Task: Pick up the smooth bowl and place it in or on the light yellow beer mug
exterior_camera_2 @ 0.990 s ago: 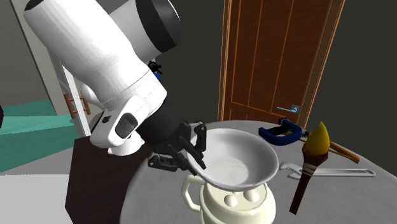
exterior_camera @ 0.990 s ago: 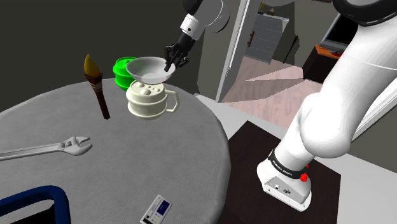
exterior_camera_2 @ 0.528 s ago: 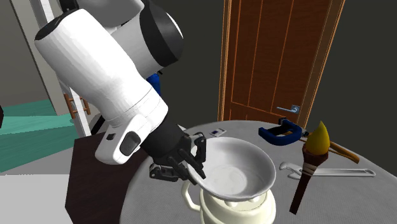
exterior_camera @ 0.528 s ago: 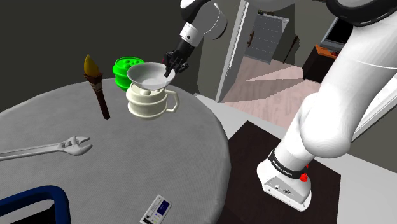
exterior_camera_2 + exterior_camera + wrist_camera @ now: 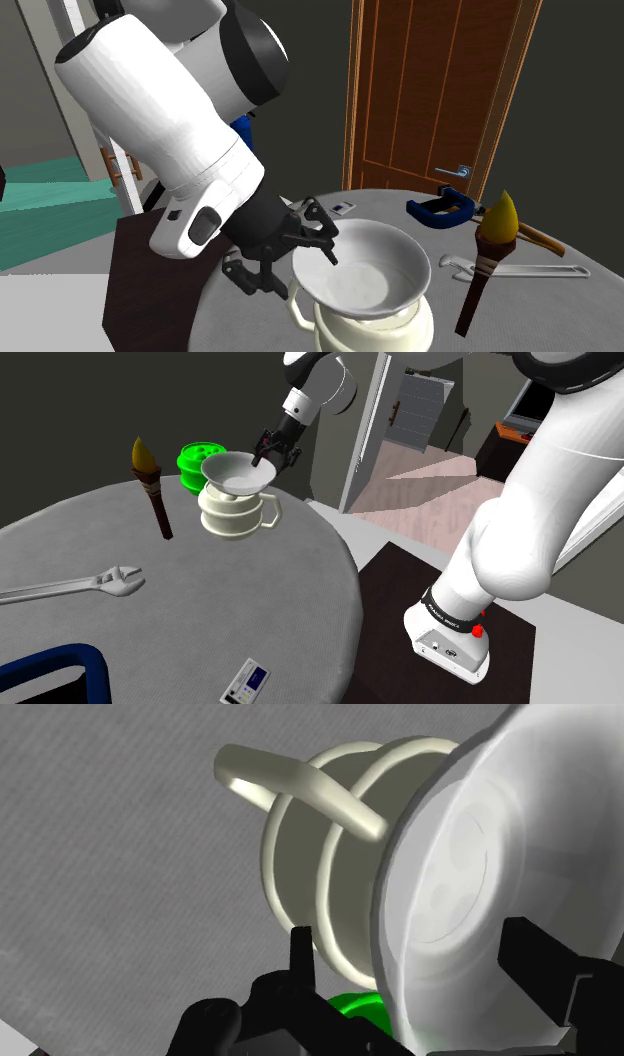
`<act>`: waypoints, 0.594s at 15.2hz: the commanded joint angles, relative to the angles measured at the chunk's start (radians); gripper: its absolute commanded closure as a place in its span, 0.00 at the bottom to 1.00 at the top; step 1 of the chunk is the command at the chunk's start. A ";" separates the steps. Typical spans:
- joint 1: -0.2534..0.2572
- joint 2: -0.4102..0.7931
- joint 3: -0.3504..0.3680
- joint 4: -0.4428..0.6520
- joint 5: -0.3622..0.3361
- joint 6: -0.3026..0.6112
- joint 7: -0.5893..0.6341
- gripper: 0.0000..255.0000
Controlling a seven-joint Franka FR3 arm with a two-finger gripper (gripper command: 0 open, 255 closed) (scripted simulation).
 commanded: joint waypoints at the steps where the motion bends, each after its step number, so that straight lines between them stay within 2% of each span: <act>1: 0.000 0.000 0.000 0.000 0.000 0.000 0.000 0.00; 3: 0.000 0.000 0.000 0.000 0.000 0.000 0.000 0.00; 7: -0.025 -0.067 -0.027 0.031 -0.061 -0.098 0.035 0.00; 9: -0.025 -0.067 -0.027 0.031 -0.061 -0.098 0.035 0.00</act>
